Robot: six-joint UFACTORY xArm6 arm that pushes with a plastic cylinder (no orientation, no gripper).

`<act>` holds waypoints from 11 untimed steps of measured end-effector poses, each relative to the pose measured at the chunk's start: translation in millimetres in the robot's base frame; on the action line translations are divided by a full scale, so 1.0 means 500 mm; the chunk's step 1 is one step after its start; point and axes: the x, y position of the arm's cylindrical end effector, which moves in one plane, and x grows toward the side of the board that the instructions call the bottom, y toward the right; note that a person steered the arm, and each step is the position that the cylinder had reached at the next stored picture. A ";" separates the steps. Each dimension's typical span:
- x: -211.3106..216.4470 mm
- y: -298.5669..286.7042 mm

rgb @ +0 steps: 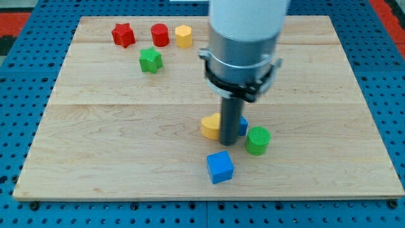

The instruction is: Place the yellow heart below the red star

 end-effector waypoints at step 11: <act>-0.260 -0.217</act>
